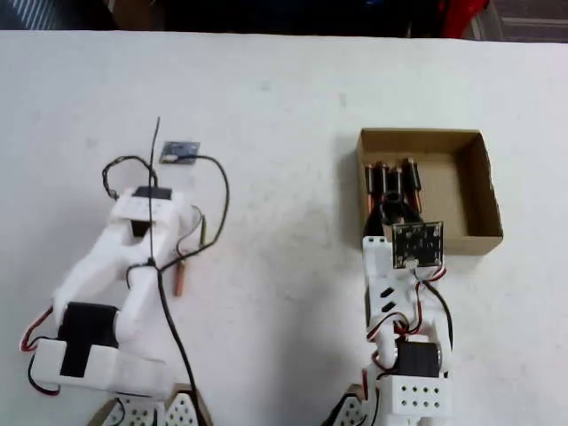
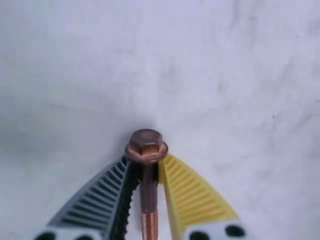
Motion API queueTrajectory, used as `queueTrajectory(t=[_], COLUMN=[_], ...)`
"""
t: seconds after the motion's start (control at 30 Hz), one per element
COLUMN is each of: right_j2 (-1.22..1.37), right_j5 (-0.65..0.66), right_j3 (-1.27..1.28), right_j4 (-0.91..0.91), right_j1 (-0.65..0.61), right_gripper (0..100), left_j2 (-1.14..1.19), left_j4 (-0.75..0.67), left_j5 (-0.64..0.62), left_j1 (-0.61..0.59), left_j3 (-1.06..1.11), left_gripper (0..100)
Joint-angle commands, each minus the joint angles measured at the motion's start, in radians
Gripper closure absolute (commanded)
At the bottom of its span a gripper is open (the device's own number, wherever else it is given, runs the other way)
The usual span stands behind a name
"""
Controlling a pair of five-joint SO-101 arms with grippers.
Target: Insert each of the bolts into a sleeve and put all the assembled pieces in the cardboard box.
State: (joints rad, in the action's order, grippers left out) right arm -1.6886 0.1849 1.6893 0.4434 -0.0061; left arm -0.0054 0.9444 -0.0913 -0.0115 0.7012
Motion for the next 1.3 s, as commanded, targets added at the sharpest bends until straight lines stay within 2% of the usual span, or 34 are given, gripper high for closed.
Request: queueTrajectory(t=[0.0, 0.1, 0.23, 0.33, 0.4, 0.6, 0.87, 0.93, 1.1, 1.27], right_j2=[-0.012, -0.012, -0.012, -0.012, -0.012, -0.012, -0.012, -0.012, -0.012, -0.012], right_j5=[0.000, 0.000, 0.000, 0.000, 0.000, 0.000, 0.000, 0.005, 0.150, 0.163], right_j3=[0.006, 0.006, 0.006, 0.006, 0.006, 0.006, 0.003, -0.002, -0.017, -0.017], right_j4=[-0.018, -0.018, -0.016, -0.016, -0.016, -0.016, -0.018, -0.018, -0.016, -0.016], right_j1=[0.010, 0.010, 0.010, 0.010, 0.010, 0.010, -0.012, -0.045, -0.200, -0.383], right_gripper=[97.5, 97.5, 97.5, 97.5, 97.5, 97.5, 97.5, 97.5, 97.5, 97.5], left_j2=[0.024, 0.131, 0.331, 0.455, 0.475, 0.403, 0.165, 0.114, 0.097, 0.093], left_j4=[0.012, 0.052, 0.238, 0.318, 0.331, 0.256, 0.040, 0.021, 0.028, 0.026], left_j5=[0.074, 0.104, 0.123, 0.224, 0.244, 0.244, 0.250, 0.250, 0.250, 0.247], left_j1=[0.036, 0.033, 0.027, 0.008, -0.008, -0.007, -0.005, -0.005, -0.008, -0.012], left_j3=[-0.054, -0.124, -0.362, -0.506, -0.542, -0.473, -0.213, -0.176, -0.163, -0.170], left_gripper=[96, 95, 94, 95, 98, 98, 98, 98, 98, 98])
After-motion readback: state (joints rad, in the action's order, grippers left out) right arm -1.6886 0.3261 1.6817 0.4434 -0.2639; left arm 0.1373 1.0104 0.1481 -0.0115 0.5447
